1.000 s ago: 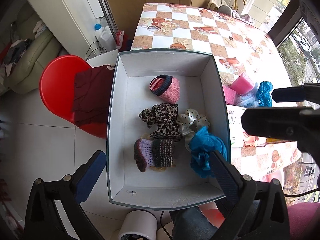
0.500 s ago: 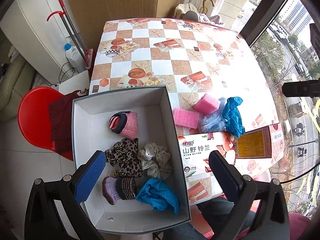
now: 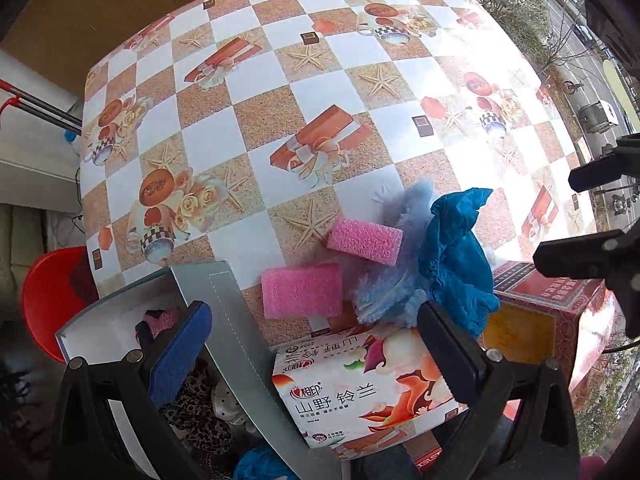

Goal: Organize soft objects
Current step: 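Move both tools toward the blue shoe cover and pink foam sponge, then grasp the blue shoe cover with the right tool while the left grasps the large pink sponge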

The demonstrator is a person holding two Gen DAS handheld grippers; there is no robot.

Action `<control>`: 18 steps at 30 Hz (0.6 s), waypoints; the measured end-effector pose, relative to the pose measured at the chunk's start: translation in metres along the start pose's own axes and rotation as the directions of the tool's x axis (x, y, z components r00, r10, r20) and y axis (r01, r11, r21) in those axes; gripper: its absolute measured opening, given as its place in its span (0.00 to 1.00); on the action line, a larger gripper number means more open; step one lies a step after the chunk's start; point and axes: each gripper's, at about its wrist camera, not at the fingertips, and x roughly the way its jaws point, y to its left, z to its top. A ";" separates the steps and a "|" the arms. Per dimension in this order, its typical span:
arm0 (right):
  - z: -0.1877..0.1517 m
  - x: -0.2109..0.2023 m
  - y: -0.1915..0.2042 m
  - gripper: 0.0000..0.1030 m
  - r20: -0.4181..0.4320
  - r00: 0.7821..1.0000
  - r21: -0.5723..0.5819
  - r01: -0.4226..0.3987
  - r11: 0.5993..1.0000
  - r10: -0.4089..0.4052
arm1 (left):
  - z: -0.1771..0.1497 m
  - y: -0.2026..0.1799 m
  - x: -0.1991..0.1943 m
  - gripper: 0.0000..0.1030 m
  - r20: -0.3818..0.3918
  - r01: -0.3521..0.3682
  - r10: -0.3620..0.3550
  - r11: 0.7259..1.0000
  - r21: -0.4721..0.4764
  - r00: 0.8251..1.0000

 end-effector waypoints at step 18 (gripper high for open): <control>0.044 0.086 -0.088 0.99 -0.234 0.966 0.149 0.144 0.978 -0.107 | 0.080 -0.016 0.096 1.00 -0.153 -0.132 0.143 0.988 0.079 0.978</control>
